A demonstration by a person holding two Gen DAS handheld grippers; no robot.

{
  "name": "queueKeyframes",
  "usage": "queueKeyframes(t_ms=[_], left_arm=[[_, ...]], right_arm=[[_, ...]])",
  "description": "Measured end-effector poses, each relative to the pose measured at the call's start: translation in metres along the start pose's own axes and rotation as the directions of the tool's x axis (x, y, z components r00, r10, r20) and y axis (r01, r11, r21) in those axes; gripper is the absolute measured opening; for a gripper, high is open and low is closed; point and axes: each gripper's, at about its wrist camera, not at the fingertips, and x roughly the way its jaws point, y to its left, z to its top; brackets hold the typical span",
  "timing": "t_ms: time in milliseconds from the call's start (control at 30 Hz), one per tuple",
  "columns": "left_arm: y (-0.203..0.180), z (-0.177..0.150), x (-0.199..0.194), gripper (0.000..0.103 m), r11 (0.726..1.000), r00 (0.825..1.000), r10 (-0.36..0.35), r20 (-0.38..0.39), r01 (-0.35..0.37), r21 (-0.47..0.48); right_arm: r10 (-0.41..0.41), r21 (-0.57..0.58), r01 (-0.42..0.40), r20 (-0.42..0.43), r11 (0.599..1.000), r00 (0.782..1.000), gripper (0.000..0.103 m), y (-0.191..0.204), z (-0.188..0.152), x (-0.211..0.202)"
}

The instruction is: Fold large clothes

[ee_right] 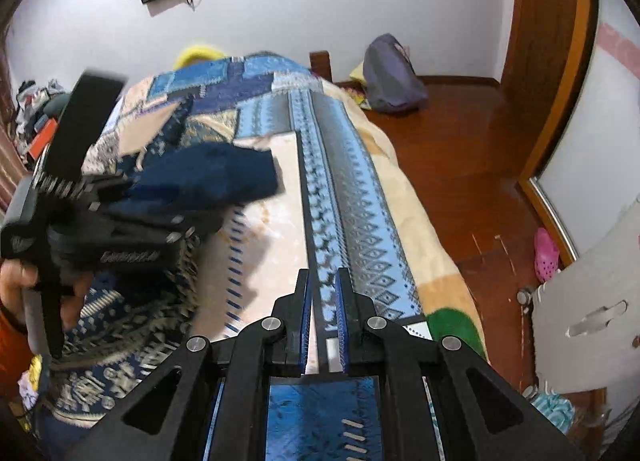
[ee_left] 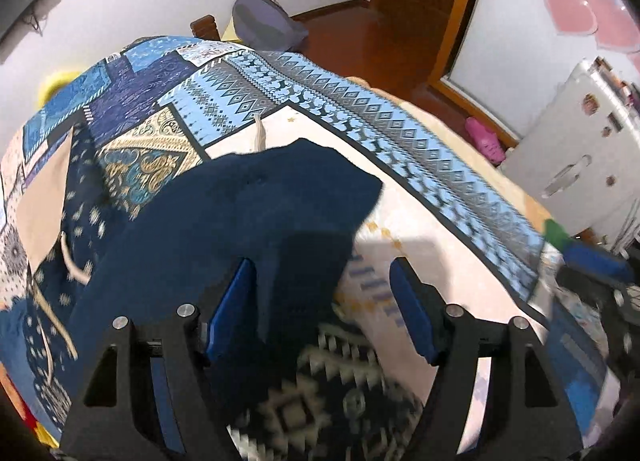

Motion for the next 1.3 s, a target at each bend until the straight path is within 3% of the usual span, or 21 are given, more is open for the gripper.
queueKeyframes(t_ms=[67,133,167,233,300,533,733,933,1133,1300], left_arm=[[0.001,0.006,0.010,0.070,1.000,1.000,0.023,0.003,-0.023,0.002],[0.003,0.008,0.011,0.045,0.998,0.998,0.056,0.020,-0.056,0.005],[0.005,0.009,0.008,0.039,0.998,0.998,0.062,0.028,-0.062,0.004],[0.012,0.011,0.000,0.012,1.000,0.999,0.014,0.044,-0.014,-0.020],[0.020,0.011,-0.016,0.009,0.998,0.996,-0.021,0.081,0.025,-0.057],[0.068,-0.006,-0.106,0.008,0.985,0.962,-0.022,0.274,0.067,-0.157],[0.131,-0.047,-0.180,0.008,0.975,0.920,0.087,0.382,0.000,-0.222],[0.197,-0.104,-0.225,0.008,0.943,0.888,0.206,0.411,-0.069,-0.324],[0.258,-0.166,-0.219,0.008,0.894,0.905,0.198,0.377,-0.009,-0.448],[0.278,-0.214,-0.194,0.008,0.857,0.931,0.174,0.320,0.017,-0.515]], right_arm=[[-0.003,-0.003,0.003,-0.015,1.000,1.000,0.008,0.001,-0.002,0.006],[0.005,-0.001,-0.005,-0.030,1.000,1.000,0.008,0.002,-0.003,0.013],[0.007,0.002,-0.007,-0.032,1.000,0.999,0.008,0.004,-0.004,0.016],[0.017,0.010,-0.016,-0.033,1.000,0.999,0.008,0.005,-0.003,0.018],[0.026,0.014,-0.025,-0.032,1.000,0.999,0.008,0.006,-0.002,0.019],[0.049,-0.006,-0.049,-0.013,0.999,0.999,0.008,0.025,0.007,0.010],[0.052,-0.067,-0.051,0.008,0.996,0.999,0.008,0.055,0.018,0.001],[0.078,-0.065,-0.076,0.019,0.995,0.997,0.008,0.083,0.033,0.006],[0.099,-0.062,-0.098,0.005,0.993,0.995,0.008,0.111,0.051,0.020],[0.099,-0.094,-0.103,-0.050,0.990,0.994,0.008,0.135,0.057,0.043]])
